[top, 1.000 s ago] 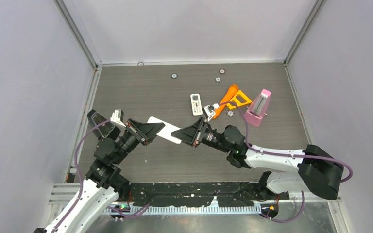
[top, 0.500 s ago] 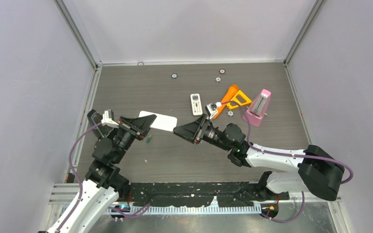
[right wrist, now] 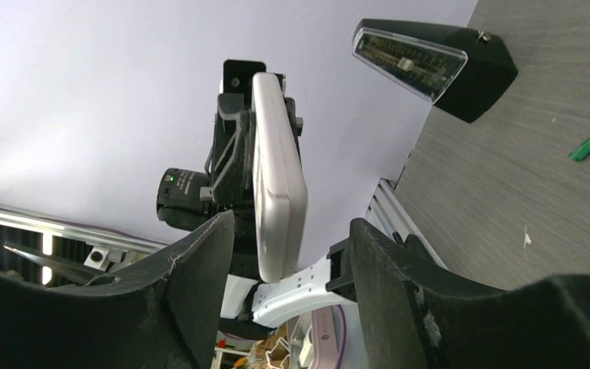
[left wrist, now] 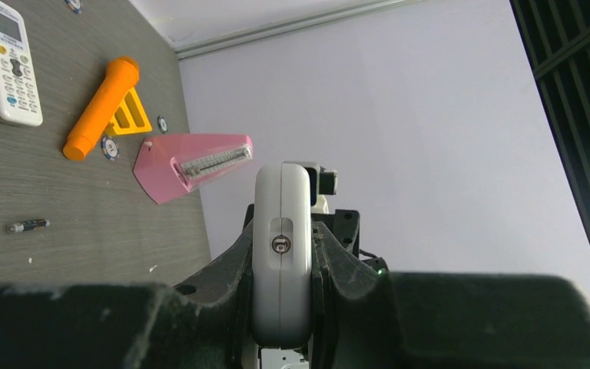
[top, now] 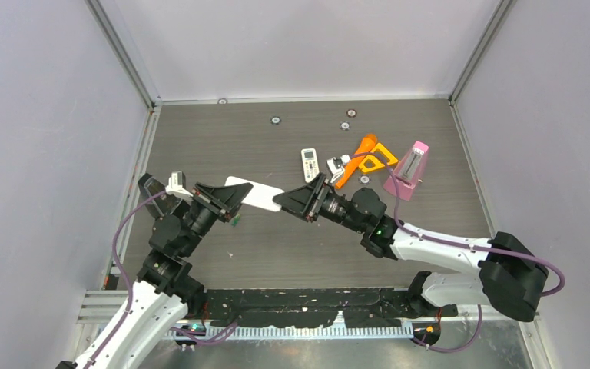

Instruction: Load the batteries into the remote control

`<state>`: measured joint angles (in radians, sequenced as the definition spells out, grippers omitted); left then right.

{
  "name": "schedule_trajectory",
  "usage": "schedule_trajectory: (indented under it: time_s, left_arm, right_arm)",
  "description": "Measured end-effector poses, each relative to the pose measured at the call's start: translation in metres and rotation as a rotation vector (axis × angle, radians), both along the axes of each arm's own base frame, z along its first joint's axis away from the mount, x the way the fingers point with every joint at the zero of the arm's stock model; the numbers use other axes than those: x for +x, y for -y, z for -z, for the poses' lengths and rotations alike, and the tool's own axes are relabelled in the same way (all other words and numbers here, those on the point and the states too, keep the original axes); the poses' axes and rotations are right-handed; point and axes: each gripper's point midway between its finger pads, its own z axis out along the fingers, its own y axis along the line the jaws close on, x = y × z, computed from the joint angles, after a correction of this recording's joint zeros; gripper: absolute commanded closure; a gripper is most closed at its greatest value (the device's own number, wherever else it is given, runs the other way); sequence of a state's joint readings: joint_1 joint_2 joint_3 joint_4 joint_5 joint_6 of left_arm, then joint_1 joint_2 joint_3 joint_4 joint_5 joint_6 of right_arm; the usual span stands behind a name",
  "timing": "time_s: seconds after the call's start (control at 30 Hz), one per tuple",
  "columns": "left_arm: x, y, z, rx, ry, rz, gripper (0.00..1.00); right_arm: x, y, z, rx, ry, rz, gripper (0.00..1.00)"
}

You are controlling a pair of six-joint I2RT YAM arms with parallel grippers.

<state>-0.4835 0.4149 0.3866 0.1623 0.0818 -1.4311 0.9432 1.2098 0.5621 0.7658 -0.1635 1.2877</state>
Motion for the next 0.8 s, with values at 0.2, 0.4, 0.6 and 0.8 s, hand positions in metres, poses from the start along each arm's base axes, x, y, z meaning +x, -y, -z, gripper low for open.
schedule_trajectory:
  time_s: [0.2, 0.4, 0.6, 0.8]
  left_arm:
    - [-0.003, 0.005, 0.003, 0.014, -0.005, 0.036, 1.00]
    - [-0.004, 0.008, 0.004, 0.022, -0.007, 0.050, 1.00]
    - [-0.003, 0.010, 0.008, 0.036, -0.015, 0.060, 1.00]
    - [-0.003, 0.011, 0.009, 0.041, -0.015, 0.064, 1.00]
  right_arm:
    - [0.014, 0.000, -0.017, -0.019, 0.055, 0.031, 0.40]
    - [0.019, -0.009, -0.019, -0.047, 0.079, 0.011, 0.48]
    - [0.013, -0.016, -0.001, -0.091, 0.081, -0.042, 0.58]
    - [0.008, -0.015, 0.000, -0.076, 0.078, -0.062, 0.68]
